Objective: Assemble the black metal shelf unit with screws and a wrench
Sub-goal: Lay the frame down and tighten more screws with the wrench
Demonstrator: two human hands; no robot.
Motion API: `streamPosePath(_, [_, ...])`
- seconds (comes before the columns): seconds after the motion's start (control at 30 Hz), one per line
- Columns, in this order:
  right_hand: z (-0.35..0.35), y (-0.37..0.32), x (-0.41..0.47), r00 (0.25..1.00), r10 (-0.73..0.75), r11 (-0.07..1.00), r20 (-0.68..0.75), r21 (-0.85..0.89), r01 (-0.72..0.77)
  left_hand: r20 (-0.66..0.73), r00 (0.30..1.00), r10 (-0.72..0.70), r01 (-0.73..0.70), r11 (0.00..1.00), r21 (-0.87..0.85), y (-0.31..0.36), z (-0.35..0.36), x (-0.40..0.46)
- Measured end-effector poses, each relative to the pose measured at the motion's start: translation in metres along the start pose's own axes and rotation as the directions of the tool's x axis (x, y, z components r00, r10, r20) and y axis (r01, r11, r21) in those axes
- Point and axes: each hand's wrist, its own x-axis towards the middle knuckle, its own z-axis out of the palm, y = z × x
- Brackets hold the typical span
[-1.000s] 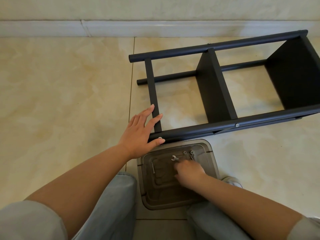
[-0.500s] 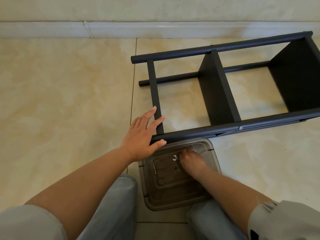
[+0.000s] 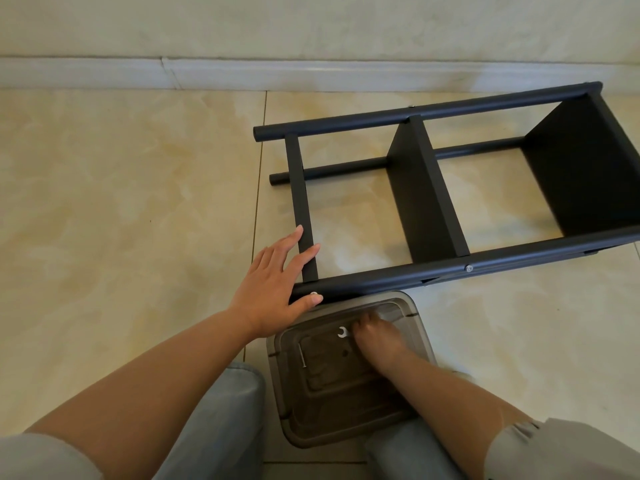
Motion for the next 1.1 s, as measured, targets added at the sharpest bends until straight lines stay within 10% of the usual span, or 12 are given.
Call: streamPosePath(1.1, [-0.077, -0.049, -0.015, 0.943, -0.088, 0.935, 0.320, 0.353, -0.032, -0.010, 1.000, 0.021, -0.020, 1.000, 0.010, -0.002, 0.001, 0.000])
